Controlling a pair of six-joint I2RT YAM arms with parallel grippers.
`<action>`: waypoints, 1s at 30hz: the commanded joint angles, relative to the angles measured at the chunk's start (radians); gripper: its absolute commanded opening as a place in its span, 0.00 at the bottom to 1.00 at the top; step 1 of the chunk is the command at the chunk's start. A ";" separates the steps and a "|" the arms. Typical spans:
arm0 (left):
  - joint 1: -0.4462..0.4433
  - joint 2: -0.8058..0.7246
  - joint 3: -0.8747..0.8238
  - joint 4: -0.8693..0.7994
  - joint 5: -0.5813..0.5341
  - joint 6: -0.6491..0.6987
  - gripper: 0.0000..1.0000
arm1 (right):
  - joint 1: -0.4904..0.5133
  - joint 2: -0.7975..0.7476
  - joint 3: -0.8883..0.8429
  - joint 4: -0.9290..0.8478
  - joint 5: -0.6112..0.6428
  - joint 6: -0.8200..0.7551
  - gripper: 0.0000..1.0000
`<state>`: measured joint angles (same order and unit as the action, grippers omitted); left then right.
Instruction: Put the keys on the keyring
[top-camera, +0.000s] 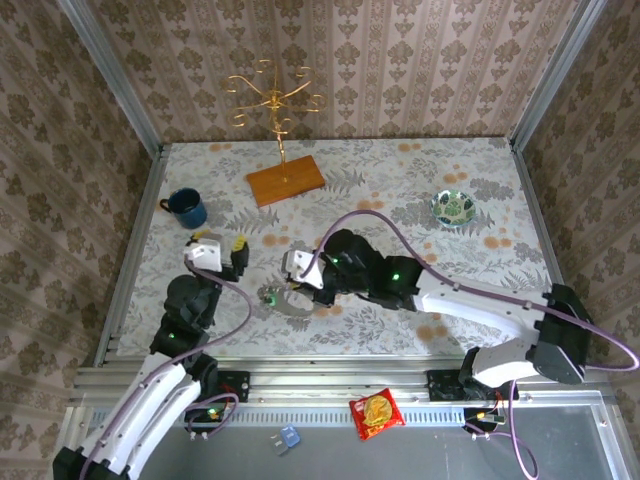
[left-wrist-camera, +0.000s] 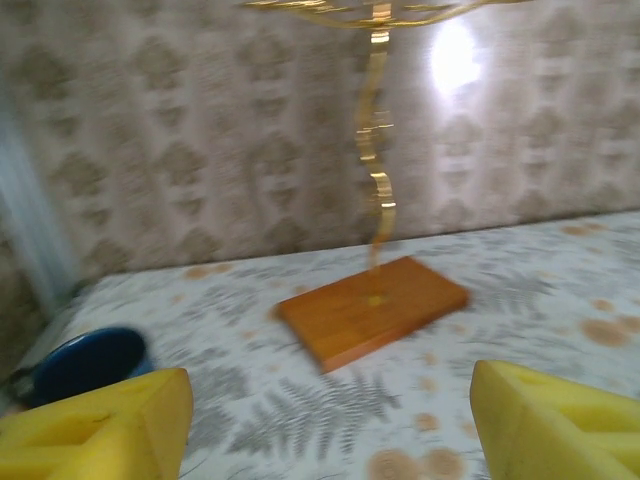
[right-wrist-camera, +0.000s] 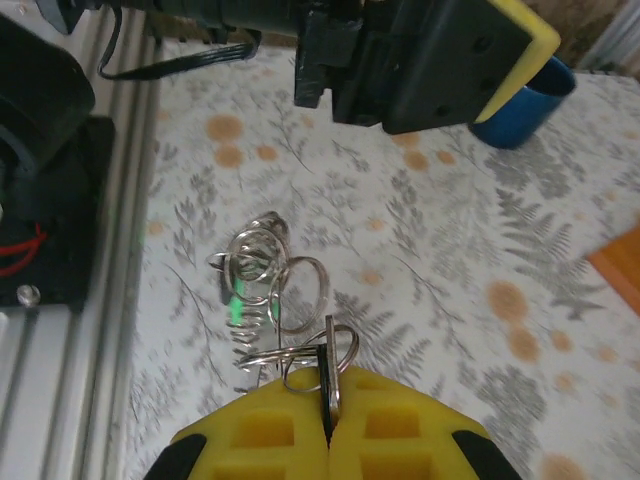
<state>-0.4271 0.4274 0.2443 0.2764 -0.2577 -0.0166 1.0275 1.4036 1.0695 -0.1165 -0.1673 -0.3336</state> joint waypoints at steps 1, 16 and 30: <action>0.054 -0.027 0.043 -0.164 -0.150 -0.109 0.74 | -0.007 0.054 0.004 0.171 0.012 0.125 0.00; 0.113 0.165 0.066 -0.154 -0.017 -0.135 0.87 | -0.297 0.141 -0.066 -0.157 0.110 -0.275 0.00; 0.123 0.333 0.081 0.008 -0.086 -0.082 1.00 | -0.328 0.189 -0.151 -0.320 0.377 -0.526 0.00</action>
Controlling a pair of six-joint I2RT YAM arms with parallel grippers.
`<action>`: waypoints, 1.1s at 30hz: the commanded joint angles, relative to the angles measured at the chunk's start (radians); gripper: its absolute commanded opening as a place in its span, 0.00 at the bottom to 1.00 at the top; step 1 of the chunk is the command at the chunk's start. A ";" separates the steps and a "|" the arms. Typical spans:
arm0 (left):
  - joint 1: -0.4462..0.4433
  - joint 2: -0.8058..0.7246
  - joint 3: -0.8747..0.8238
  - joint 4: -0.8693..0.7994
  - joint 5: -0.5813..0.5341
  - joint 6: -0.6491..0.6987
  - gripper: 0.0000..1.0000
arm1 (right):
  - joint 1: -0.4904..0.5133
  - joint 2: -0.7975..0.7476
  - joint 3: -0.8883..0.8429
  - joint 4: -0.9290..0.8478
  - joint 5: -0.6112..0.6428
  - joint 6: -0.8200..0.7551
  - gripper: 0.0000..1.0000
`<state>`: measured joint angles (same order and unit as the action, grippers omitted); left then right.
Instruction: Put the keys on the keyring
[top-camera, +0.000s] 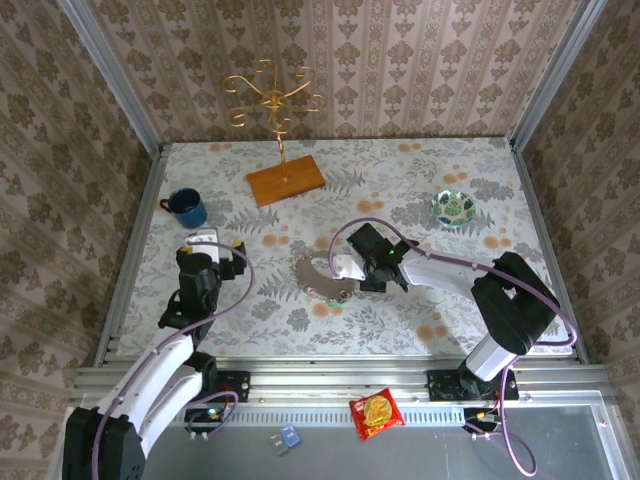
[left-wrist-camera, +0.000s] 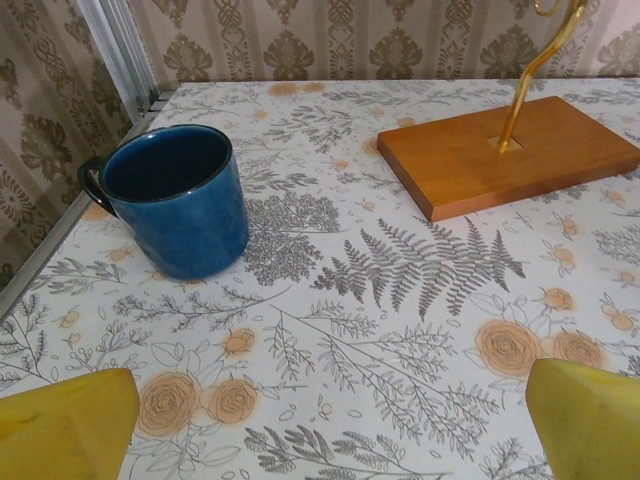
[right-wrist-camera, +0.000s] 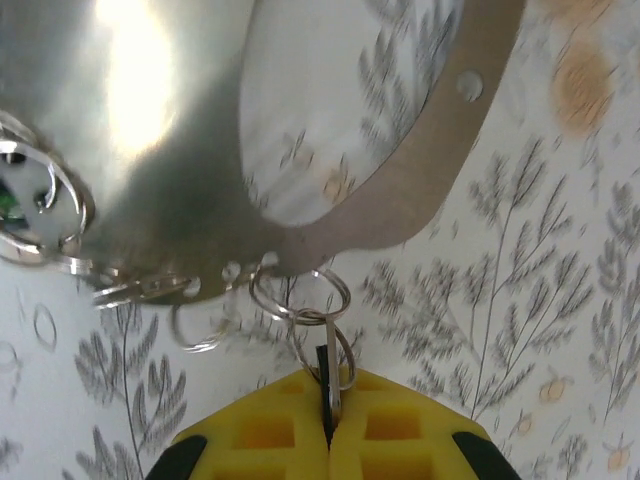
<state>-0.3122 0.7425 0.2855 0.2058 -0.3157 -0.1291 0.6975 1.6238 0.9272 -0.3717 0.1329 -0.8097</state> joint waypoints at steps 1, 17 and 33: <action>0.010 0.027 0.043 0.085 -0.027 0.032 1.00 | 0.002 -0.044 -0.012 -0.073 0.079 -0.045 0.00; 0.046 0.096 0.061 0.114 -0.020 0.087 1.00 | -0.102 0.022 0.011 -0.250 0.355 0.031 0.27; 0.185 0.285 0.043 0.282 0.040 0.151 1.00 | -0.560 -0.338 -0.356 0.702 -0.133 0.715 0.51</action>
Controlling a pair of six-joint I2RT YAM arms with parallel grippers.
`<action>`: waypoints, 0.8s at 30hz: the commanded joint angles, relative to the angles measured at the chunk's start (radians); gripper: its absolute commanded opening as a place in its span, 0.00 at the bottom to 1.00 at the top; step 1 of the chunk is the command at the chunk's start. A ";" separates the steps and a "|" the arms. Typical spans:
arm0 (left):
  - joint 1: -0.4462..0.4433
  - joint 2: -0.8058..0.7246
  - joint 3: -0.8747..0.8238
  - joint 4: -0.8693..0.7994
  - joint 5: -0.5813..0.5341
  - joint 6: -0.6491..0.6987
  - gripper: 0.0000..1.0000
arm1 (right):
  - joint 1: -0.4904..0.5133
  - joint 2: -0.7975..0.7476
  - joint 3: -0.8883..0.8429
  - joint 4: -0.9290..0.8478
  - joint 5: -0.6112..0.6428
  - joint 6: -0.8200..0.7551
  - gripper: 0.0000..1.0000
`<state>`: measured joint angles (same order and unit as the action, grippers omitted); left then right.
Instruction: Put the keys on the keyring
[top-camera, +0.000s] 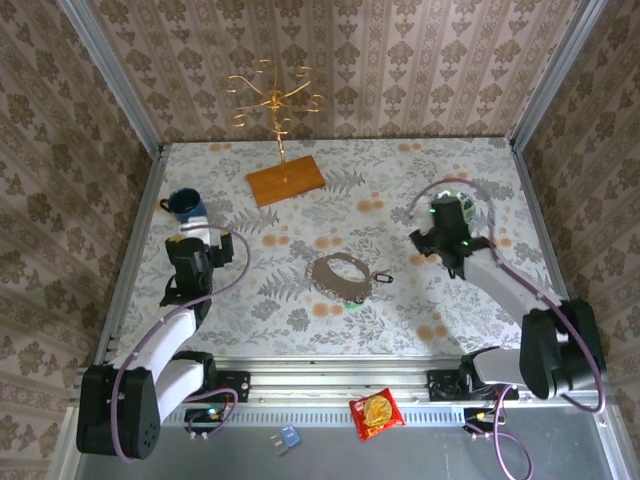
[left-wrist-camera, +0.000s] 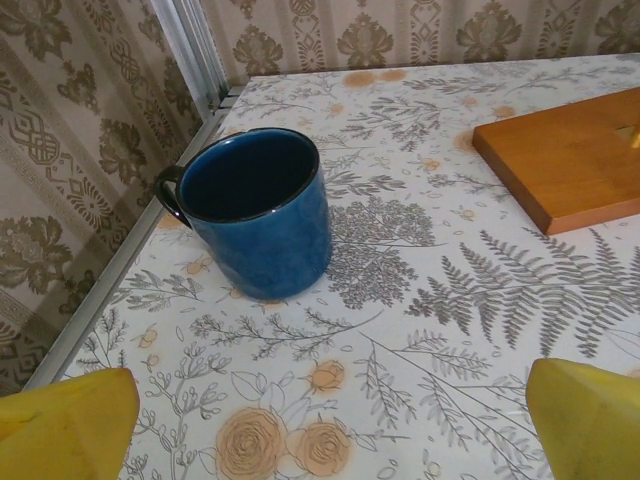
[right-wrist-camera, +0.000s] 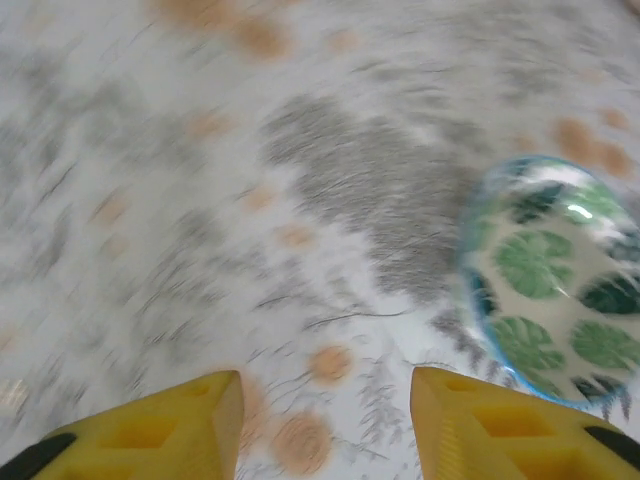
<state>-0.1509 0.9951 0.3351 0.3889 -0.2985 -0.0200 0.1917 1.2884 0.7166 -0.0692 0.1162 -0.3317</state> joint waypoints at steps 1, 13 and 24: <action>0.033 0.050 -0.010 0.117 0.029 0.048 1.00 | -0.078 0.004 -0.202 0.516 -0.101 0.258 0.51; 0.072 0.292 -0.035 0.396 0.098 0.069 1.00 | -0.133 0.231 -0.380 1.040 -0.060 0.307 0.53; 0.097 0.544 0.022 0.567 0.202 0.089 1.00 | -0.196 0.241 -0.308 0.919 -0.142 0.359 0.62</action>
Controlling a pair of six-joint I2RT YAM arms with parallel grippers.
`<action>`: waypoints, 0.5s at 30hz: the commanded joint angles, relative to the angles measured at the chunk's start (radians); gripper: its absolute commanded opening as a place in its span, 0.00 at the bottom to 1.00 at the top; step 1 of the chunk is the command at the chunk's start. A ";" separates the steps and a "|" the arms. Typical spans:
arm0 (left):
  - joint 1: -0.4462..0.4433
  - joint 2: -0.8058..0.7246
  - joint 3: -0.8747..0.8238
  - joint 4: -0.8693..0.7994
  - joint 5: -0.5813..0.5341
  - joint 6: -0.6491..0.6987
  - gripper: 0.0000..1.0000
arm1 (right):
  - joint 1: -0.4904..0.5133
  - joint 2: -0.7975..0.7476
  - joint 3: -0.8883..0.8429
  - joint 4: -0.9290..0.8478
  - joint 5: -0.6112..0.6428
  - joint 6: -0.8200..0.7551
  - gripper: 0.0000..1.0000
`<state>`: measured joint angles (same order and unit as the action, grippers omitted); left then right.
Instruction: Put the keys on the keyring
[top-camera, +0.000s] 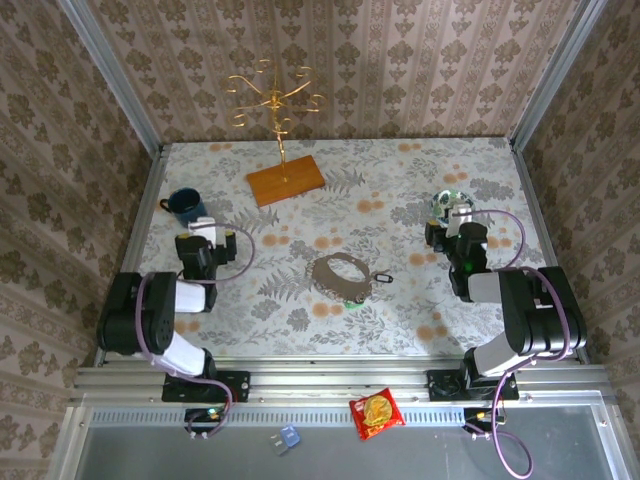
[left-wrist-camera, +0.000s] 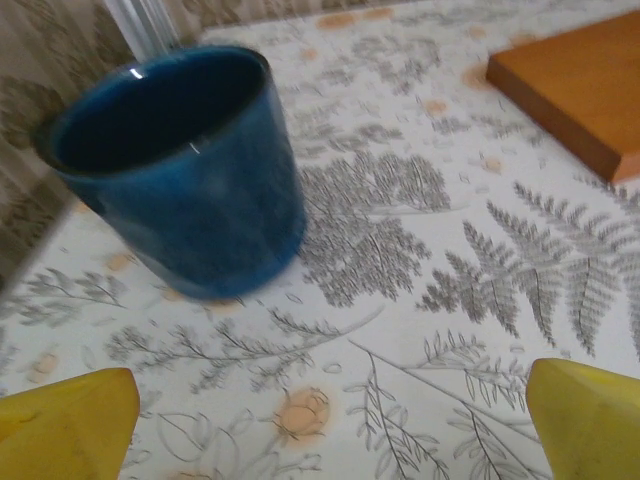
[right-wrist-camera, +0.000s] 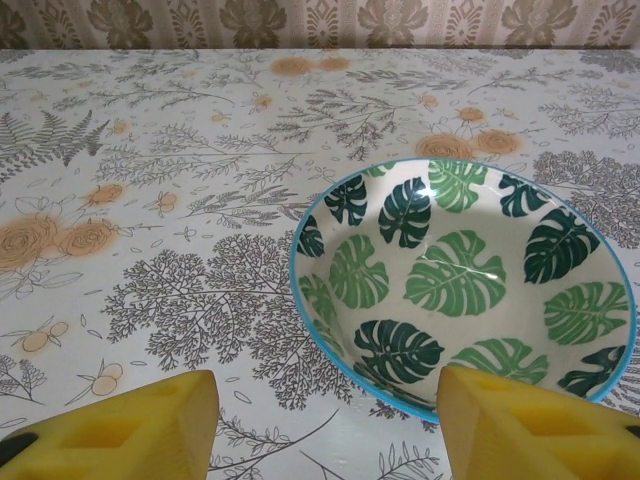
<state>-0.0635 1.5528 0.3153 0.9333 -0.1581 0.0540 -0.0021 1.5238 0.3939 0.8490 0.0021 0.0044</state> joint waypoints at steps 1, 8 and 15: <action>0.008 0.009 0.048 0.051 0.049 0.026 1.00 | -0.003 0.006 0.015 0.002 -0.029 0.023 0.63; -0.009 0.009 0.048 0.048 -0.038 0.019 1.00 | -0.003 0.005 0.016 0.001 -0.030 0.023 0.66; 0.021 0.009 0.074 0.000 0.032 0.007 1.00 | -0.003 0.007 0.016 -0.002 -0.030 0.023 0.69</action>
<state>-0.0662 1.5616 0.3557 0.9501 -0.1722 0.0605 -0.0025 1.5238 0.3939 0.8459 -0.0135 0.0120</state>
